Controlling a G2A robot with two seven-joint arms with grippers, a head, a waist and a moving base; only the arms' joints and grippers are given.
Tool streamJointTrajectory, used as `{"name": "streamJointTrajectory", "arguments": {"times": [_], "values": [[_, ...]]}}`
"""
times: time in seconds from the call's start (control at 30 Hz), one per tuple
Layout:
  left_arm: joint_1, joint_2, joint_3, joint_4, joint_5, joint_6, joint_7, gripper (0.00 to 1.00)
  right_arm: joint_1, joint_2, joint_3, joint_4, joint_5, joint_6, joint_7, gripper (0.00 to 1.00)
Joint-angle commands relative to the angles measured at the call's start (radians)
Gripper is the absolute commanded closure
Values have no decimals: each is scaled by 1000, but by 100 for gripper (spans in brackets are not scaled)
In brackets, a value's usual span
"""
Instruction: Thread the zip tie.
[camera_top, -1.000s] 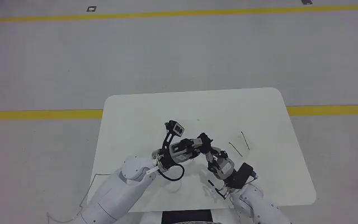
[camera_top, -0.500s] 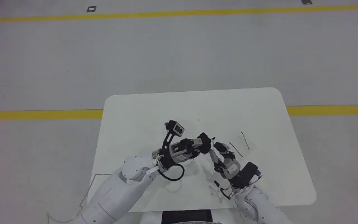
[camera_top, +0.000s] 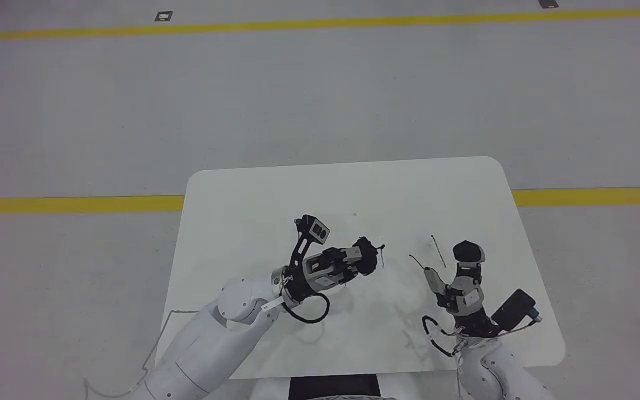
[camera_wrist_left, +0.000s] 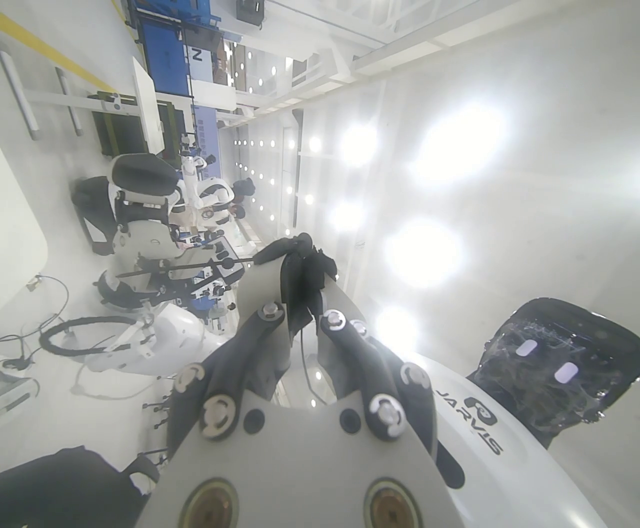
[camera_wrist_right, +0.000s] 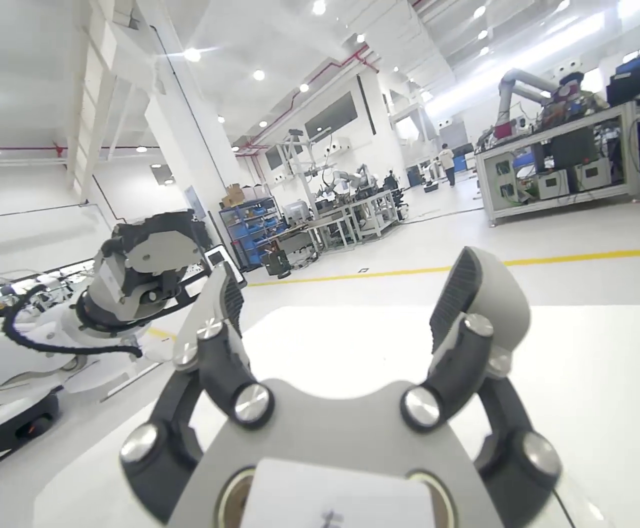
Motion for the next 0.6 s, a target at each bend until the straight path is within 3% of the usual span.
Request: {"name": "streamJointTrajectory", "arguments": {"times": [0.0,0.27,0.57], "values": [[0,0,0,0,0,0,0,100,1,-1,0,1,-7,0,-5,0],[0,0,0,0,0,0,0,100,5,-2,6,0,1,6,7,0],[0,0,0,0,0,0,0,100,-44,7,111,-20,190,0,30,0]]}}
